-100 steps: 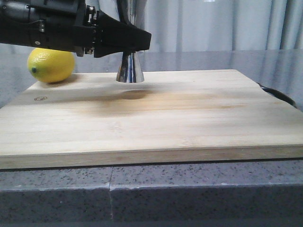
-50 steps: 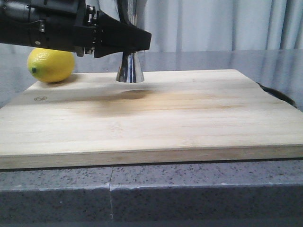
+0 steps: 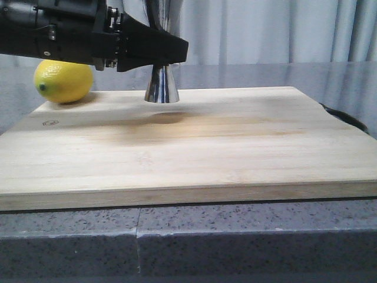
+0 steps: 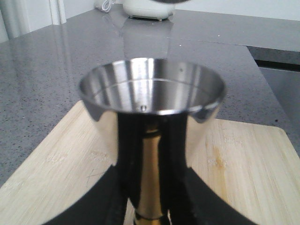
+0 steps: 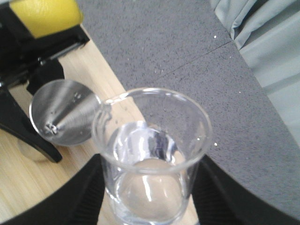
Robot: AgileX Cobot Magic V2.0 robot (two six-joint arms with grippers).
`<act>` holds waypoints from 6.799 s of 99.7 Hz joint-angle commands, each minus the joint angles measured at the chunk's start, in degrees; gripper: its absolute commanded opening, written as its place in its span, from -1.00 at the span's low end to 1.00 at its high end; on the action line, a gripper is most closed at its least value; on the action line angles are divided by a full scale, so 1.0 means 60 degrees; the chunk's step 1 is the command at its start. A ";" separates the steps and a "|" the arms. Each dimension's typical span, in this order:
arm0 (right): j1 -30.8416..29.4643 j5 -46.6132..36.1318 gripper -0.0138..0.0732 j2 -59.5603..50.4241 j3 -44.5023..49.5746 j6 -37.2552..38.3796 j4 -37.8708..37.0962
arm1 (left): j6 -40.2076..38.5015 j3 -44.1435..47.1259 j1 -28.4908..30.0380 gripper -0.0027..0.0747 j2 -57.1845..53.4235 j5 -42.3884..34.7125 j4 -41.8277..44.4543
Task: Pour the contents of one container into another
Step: 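Tilt the beaker over the held jigger, pouring the clear liquid in, then lower the empty beaker back onto the board and open the right gripper, then withdraw the right gripper up and away from the beaker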
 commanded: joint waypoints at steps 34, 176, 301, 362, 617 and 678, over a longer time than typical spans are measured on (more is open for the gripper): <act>0.1173 0.0289 -0.01 0.0342 -0.0598 -0.0177 -0.3288 | 0.0016 -0.0281 -0.0072 -0.55 -0.0511 0.0996 -0.0758; 0.2142 0.1169 -0.01 0.0616 -0.0598 -0.2076 -0.5897 | 0.0016 -0.0281 -0.0072 -0.55 -0.0511 0.0996 -0.0758; 0.2086 0.0739 -0.01 0.0596 -0.0598 -0.0170 -0.6435 | 0.0016 -0.0281 -0.0072 -0.55 -0.0511 0.0996 -0.0758; -0.0837 -0.2899 -0.01 -0.2414 0.2023 0.6564 -0.3859 | 0.0016 -0.0281 -0.0072 -0.55 -0.0511 0.0996 -0.0758; -0.3938 -0.8473 0.71 -0.3419 0.9309 0.9809 -0.3685 | 0.0016 -0.0281 -0.0072 -0.55 -0.0511 0.0977 -0.0758; -0.2434 0.0163 0.71 -0.7427 0.7438 0.7116 -0.0895 | 0.0016 -0.0281 -0.0072 -0.55 -0.0511 0.0977 -0.0758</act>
